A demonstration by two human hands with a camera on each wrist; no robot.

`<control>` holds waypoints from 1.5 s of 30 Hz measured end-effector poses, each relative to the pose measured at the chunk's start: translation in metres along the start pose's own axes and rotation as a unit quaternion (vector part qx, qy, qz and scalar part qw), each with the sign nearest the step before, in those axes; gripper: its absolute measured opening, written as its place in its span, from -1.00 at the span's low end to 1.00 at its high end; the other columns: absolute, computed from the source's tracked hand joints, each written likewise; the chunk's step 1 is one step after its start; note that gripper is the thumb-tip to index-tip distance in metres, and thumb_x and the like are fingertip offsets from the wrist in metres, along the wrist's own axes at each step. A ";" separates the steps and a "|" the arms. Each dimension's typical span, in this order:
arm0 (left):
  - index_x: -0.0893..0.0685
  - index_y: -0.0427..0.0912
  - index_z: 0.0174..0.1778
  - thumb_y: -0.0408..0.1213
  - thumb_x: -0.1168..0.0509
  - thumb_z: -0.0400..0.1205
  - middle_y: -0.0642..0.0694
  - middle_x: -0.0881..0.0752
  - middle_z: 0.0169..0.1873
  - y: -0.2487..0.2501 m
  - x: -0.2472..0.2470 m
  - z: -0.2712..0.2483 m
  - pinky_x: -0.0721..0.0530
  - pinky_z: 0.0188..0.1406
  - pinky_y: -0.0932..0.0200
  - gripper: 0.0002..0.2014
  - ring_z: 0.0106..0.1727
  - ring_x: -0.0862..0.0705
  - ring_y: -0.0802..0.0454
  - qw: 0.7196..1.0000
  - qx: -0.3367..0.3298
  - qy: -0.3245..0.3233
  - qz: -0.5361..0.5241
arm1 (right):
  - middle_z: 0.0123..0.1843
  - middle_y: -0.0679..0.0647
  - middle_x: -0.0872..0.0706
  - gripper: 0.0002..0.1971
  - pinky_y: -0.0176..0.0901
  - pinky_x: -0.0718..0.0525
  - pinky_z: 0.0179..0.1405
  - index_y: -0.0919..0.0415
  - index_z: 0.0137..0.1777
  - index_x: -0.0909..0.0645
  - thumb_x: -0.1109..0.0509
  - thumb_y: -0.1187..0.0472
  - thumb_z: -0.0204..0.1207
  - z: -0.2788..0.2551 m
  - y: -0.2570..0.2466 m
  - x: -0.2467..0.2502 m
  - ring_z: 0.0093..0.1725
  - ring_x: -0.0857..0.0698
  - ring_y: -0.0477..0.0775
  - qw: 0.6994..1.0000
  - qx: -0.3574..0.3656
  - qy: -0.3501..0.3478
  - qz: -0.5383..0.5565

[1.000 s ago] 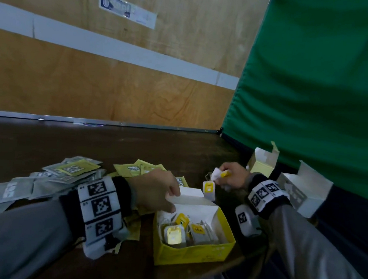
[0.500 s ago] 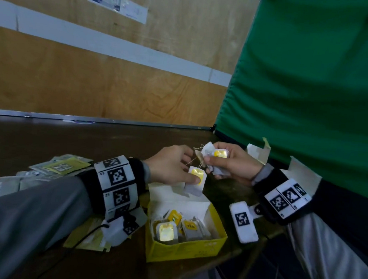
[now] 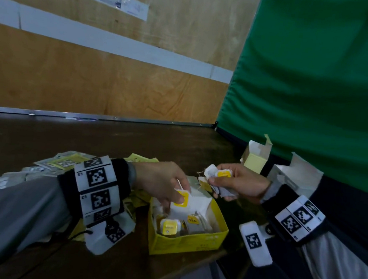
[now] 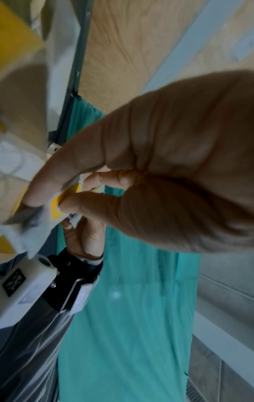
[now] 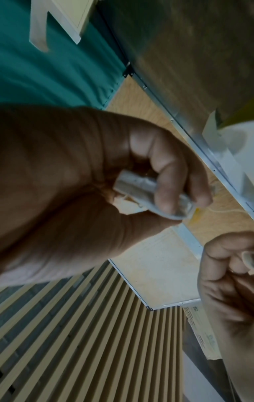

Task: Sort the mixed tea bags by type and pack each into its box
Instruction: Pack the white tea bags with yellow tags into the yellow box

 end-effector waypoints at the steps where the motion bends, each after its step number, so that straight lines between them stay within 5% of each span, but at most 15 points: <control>1: -0.59 -0.20 0.34 -0.30 -0.33 0.65 -0.20 -0.71 0.14 0.002 -0.004 0.000 -0.74 0.13 -0.04 -0.67 -0.03 -0.79 -0.14 1.000 0.002 -0.015 -0.004 | -0.37 0.15 -0.68 -0.93 -0.20 -0.40 -0.52 0.24 -0.09 -0.56 -0.38 0.25 0.55 -0.002 0.000 -0.001 -0.42 -0.55 0.09 1.000 -0.001 0.004 -0.010; 6: -0.57 -0.19 0.35 -0.34 -0.34 0.64 -0.20 -0.59 0.30 0.003 -0.020 0.008 -0.75 0.06 0.03 -0.66 0.03 -0.79 -0.22 1.000 0.014 -0.006 -0.020 | -0.43 0.09 -0.70 -0.92 -0.36 -0.47 -0.67 0.20 -0.15 -0.56 -0.37 0.23 0.56 -0.009 -0.005 -0.005 -0.59 -0.59 -0.10 1.000 0.011 0.009 -0.021; 13: -0.73 -0.19 0.12 -0.22 -0.50 0.50 -0.11 -0.80 -0.17 -0.001 -0.013 0.010 -0.74 -0.32 0.22 -0.71 -0.39 -0.77 0.07 0.995 -0.007 0.096 0.013 | -0.38 0.04 -0.75 -0.91 -0.38 -0.51 -0.65 0.24 -0.06 -0.56 -0.36 0.22 0.56 -0.016 -0.005 -0.011 -0.49 -0.68 -0.09 0.999 0.020 -0.012 -0.022; 18: -0.72 -0.13 0.17 -0.13 -0.51 0.47 0.02 -0.78 0.06 0.005 -0.003 0.009 -0.55 -0.18 0.48 -0.64 -0.08 -0.68 0.26 0.986 -0.048 0.138 0.077 | -0.25 0.12 -0.76 -0.84 -0.33 -0.56 -0.57 0.16 -0.09 -0.61 -0.40 0.07 0.46 -0.015 -0.004 -0.013 -0.35 -0.70 0.02 1.000 0.020 -0.010 -0.009; 21: -0.61 -0.13 0.28 -0.07 -0.54 0.44 0.02 -0.73 0.10 0.011 0.005 0.007 -0.57 -0.16 0.53 -0.48 0.02 -0.71 0.19 0.981 -0.069 0.178 0.041 | -0.26 0.06 -0.76 -0.90 -0.34 -0.58 -0.54 0.16 -0.10 -0.61 -0.38 0.13 0.52 -0.016 -0.006 -0.016 -0.35 -0.71 -0.01 0.999 0.020 -0.010 0.024; 25: -0.65 -0.08 0.01 -0.10 -0.55 0.43 0.11 -0.72 -0.23 0.014 0.010 0.008 -0.54 -0.40 0.58 -0.68 -0.28 -0.66 0.32 0.972 -0.079 0.219 0.010 | -0.22 0.14 -0.75 -0.86 -0.33 -0.59 -0.55 0.22 -0.04 -0.58 -0.36 0.15 0.55 -0.014 -0.010 -0.021 -0.37 -0.73 0.02 0.999 0.022 0.004 0.047; 32: -0.68 -0.01 -0.17 -0.25 -0.48 0.51 0.01 -0.74 -0.25 0.007 0.014 0.008 -0.79 -0.11 0.12 -0.90 -0.27 -0.76 0.12 0.977 -0.076 0.190 -0.062 | -0.33 0.13 -0.76 -0.88 -0.32 -0.56 -0.57 0.21 -0.05 -0.56 -0.40 0.18 0.52 -0.012 -0.003 -0.010 -0.41 -0.73 -0.01 0.998 0.026 0.047 0.020; 37: -0.65 -0.12 0.00 -0.32 -0.48 0.53 -0.09 -0.78 -0.20 0.004 0.009 0.010 -0.74 -0.22 0.14 -0.81 -0.23 -0.80 -0.02 0.985 -0.065 0.109 -0.114 | -0.59 -0.04 -0.66 -0.86 -0.39 -0.45 -0.66 0.20 -0.22 -0.55 -0.37 0.23 0.57 -0.020 -0.007 -0.001 -0.65 -0.54 -0.19 0.994 0.037 0.089 -0.060; 41: -0.64 -0.12 0.15 -0.26 -0.46 0.54 -0.15 -0.80 0.01 0.009 -0.009 0.013 -0.73 0.04 -0.02 -0.72 0.01 -0.79 -0.12 0.997 -0.061 0.011 -0.055 | -0.60 -0.04 -0.60 -0.85 -0.37 -0.44 -0.62 0.18 -0.23 -0.58 -0.38 0.18 0.56 -0.024 -0.006 0.004 -0.62 -0.52 -0.16 0.991 0.028 0.085 -0.099; 45: -0.65 -0.12 0.24 -0.18 -0.47 0.53 0.00 -0.72 0.15 0.016 -0.009 0.016 -0.64 0.08 0.26 -0.63 0.10 -0.71 0.10 0.985 -0.086 0.129 0.078 | -0.58 -0.03 -0.62 -0.84 -0.39 -0.42 -0.62 0.23 -0.23 -0.58 -0.33 0.26 0.59 -0.029 -0.006 -0.002 -0.62 -0.50 -0.16 0.995 0.034 0.051 -0.081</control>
Point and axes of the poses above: each hand's wrist, its own z-axis towards the middle knuckle, its own x-axis out of the back of the hand, y = z × x, the point moved 6 cm from there along z, towards the middle knuckle
